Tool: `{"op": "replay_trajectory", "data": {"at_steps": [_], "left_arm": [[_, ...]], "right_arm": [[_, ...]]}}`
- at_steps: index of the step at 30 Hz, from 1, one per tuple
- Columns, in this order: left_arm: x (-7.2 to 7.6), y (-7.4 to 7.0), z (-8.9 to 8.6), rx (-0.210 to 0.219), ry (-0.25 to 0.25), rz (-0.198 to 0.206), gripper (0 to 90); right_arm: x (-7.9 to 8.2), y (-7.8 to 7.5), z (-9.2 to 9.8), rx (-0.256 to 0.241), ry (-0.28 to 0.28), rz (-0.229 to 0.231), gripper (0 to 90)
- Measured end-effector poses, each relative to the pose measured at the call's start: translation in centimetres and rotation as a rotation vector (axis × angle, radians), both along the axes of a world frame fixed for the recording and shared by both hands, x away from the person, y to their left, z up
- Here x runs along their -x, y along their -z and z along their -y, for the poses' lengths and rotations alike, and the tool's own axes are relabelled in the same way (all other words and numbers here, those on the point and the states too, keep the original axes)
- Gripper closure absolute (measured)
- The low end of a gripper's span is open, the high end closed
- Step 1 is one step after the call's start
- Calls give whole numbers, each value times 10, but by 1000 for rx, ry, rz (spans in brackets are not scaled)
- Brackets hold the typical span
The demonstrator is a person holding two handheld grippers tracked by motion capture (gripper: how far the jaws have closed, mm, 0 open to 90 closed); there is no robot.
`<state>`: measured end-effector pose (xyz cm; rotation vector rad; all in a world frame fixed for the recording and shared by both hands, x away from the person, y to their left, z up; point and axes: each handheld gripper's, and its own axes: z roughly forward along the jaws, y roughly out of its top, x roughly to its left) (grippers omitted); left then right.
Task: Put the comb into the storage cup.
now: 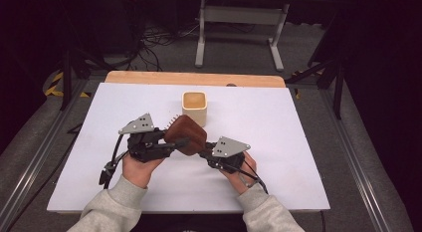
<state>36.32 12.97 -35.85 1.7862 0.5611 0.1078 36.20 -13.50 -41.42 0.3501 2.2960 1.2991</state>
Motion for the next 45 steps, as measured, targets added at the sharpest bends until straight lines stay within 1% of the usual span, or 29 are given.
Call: {"op": "replay_trajectory", "data": {"at_steps": [2, 3, 4, 6, 8, 10, 11, 12, 13, 14, 15, 17, 19, 20, 23, 24, 27, 30, 31, 33, 35, 38, 43, 45], "left_arm": [[0, -4, 1, -15, -2, 16, 599], [0, -4, 1, -15, -2, 16, 599], [0, -9, 1, -21, -6, 29, 599], [-1, -14, 0, -12, -4, 28, 599], [-2, -20, -1, -18, -7, 36, 599], [-2, -26, -2, -32, -16, 53, 598], [-2, -26, -2, -32, -16, 53, 598], [-3, -28, -2, -35, -15, 55, 598], [-4, -31, -3, -40, -16, 59, 598], [-4, -31, -3, -40, -16, 59, 597], [-5, -33, -3, -46, -18, 63, 597], [-7, -37, -3, -54, -22, 70, 597], [-8, -41, -4, -57, -23, 73, 597], [-9, -45, -5, -60, -28, 76, 596], [-10, -50, -5, -65, -29, 84, 596], [-11, -55, -6, -70, -38, 92, 596], [-13, -59, -6, -75, -44, 102, 595], [-15, -66, -6, -81, -51, 111, 594], [-15, -66, -6, -81, -51, 111, 594], [-17, -73, -6, -86, -53, 121, 594], [-18, -74, -6, -84, -56, 124, 594], [-20, -81, -6, -83, -64, 135, 594], [-22, -88, -7, -79, -83, 146, 593], [-24, -92, -9, -74, -97, 157, 592]], "right_arm": [[0, -1, 1, -20, -5, -9, 651], [0, -1, 1, -20, -5, -9, 651], [-1, -3, 4, -35, -1, -12, 597], [-2, -5, 7, -49, -1, -21, 550], [-2, -7, 9, -64, 3, -25, 491], [-3, -8, 12, -80, 0, -29, 436], [-3, -8, 12, -80, 0, -29, 436], [-4, -10, 14, -95, -6, -38, 378], [-5, -11, 17, -121, -4, -53, 295], [-6, -12, 19, -139, -7, -62, 247], [-6, -12, 19, -139, -7, -62, 247], [-9, -13, 23, -167, -12, -84, 155], [-11, -14, 26, -184, -12, -103, 92], [-12, -15, 30, -192, -8, -115, 43], [-13, -15, 35, -199, 0, -127, 9], [-12, -16, 37, -202, 3, -132, 6], [-11, -17, 41, -211, 4, -134, 5], [-9, -18, 51, -224, 19, -136, 6], [-9, -18, 52, -224, 21, -135, 6], [-9, -18, 57, -231, 32, -139, 6], [-9, -17, 59, -231, 38, -139, 5], [-9, -17, 65, -237, 55, -139, 6], [-10, -18, 74, -255, 75, -138, 6], [-11, -18, 75, -256, 81, -139, 6]]}}
